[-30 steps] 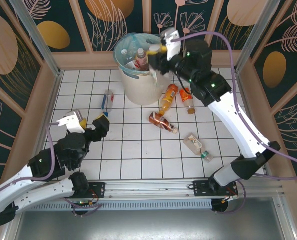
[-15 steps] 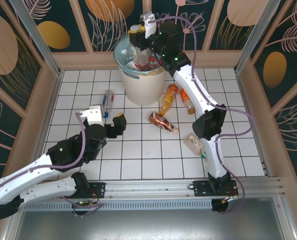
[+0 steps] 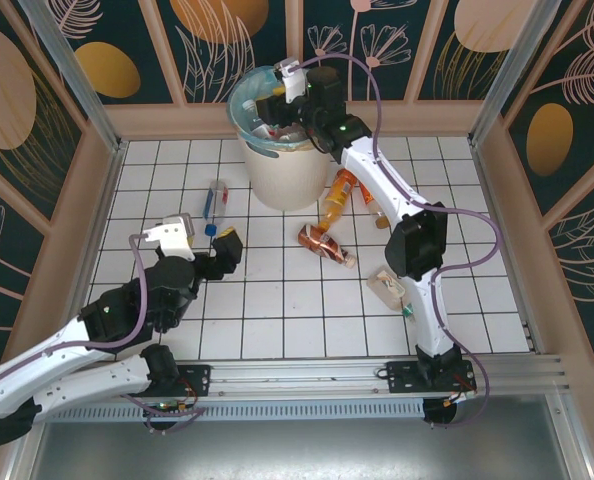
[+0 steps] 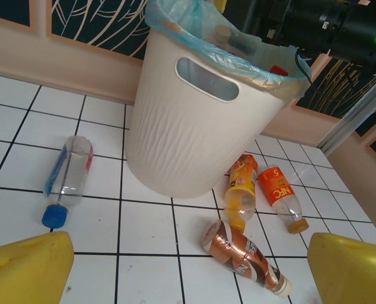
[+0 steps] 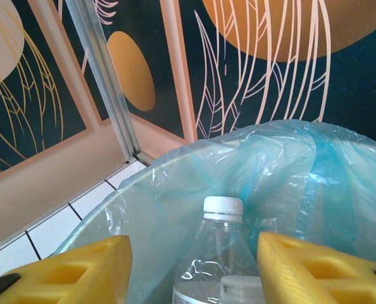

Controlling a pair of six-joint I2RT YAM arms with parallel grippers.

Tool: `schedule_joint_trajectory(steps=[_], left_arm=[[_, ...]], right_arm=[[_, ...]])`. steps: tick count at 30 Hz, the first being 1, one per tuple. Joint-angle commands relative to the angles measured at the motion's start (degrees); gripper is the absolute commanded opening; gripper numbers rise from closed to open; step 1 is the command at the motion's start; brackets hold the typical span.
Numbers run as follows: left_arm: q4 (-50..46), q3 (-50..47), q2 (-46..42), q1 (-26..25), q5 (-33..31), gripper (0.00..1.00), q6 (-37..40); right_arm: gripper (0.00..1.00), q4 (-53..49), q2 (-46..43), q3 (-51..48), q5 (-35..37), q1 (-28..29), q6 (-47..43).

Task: Put the plastic bottles in the bin

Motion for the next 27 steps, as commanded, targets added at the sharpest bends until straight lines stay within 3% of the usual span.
schedule_joint_trajectory(steps=[1,8,12,20,27], left_arm=[[-1.13,-1.05,-0.94,-0.21,-1.39,0.95,-1.76],[-1.81,-1.41,-0.73,-0.15,-1.74,0.95,-2.19],[-2.9,-1.18,-0.44,-0.16,-1.5,0.95,-3.06],[-5.83,-2.5,1.77,-0.1,-0.07,0.95,-6.3],[-3.27,-5.02,4.61,-0.13,4.83,0.95,-7.03]], right_arm=[[0.52,-0.29,-3.52,-0.64,0.08,0.17,0.59],[0.38,-3.55,-3.02,0.66,-0.9,0.33,0.21],[0.35,-6.95,-3.08,2.76,-0.99,1.28,-0.12],[0.54,-14.75,-9.67,4.35,3.5,5.19,-3.19],[0.57,-13.67,-24.21,-14.88,6.9,5.87,1.18]])
